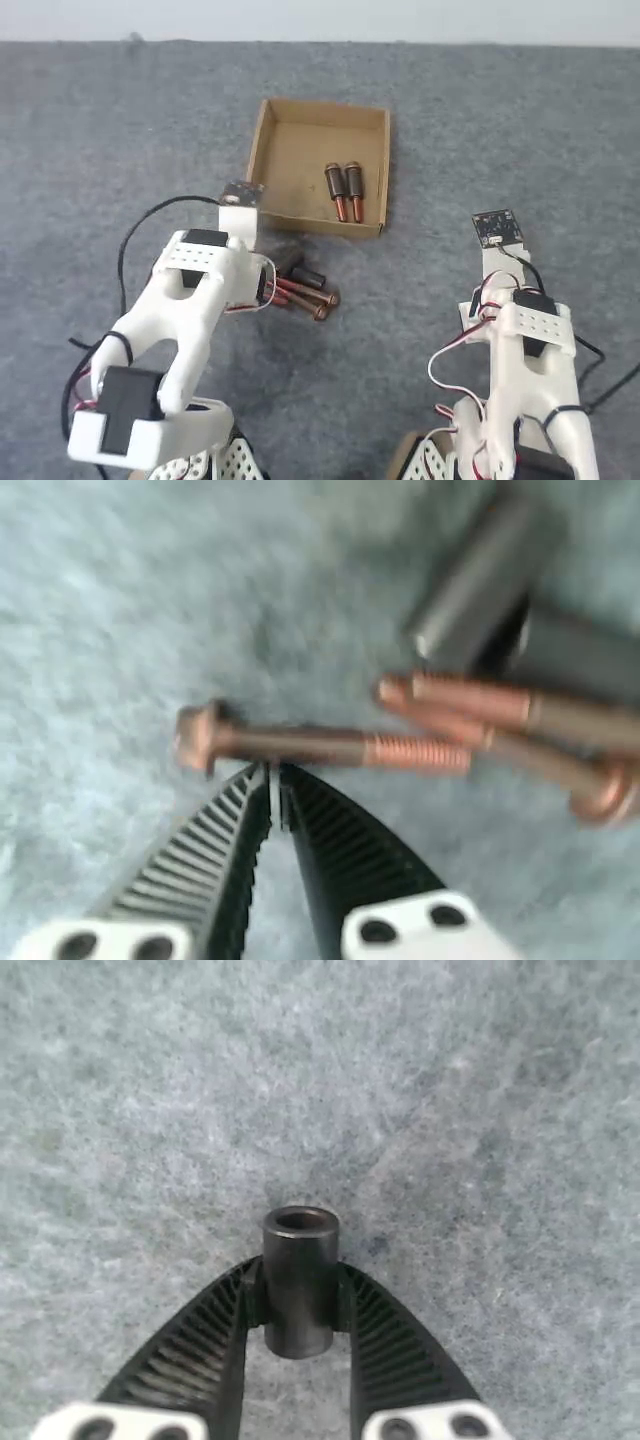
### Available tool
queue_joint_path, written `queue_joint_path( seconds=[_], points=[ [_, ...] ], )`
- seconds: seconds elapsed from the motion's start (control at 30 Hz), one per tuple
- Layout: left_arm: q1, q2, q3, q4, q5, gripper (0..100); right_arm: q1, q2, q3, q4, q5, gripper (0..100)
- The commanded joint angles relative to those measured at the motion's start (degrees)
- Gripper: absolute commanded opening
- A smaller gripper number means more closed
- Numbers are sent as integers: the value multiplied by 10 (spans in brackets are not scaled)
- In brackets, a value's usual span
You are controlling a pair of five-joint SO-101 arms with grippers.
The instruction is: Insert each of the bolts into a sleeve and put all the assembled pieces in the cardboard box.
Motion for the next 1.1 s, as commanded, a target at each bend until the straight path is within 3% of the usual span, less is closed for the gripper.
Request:
queue_joint_path(
  seconds=[0.0,0.23,0.63,0.83,1.07],
  points=[
    [-4,-9,-14,-53,65,13,7,-24,-3,-8,7,6],
    [-4,-23,-41,-72,147,13,7,-24,-3,-8,7,6],
    [25,-270,98,-122,155,16,5,-24,-3,-8,7,6],
    [11,-243,102,-150,209,23,7,-24,-3,-7,7,7],
    [11,-184,102,-151,210,170,7,-24,-3,-6,7,7]
  ],
)
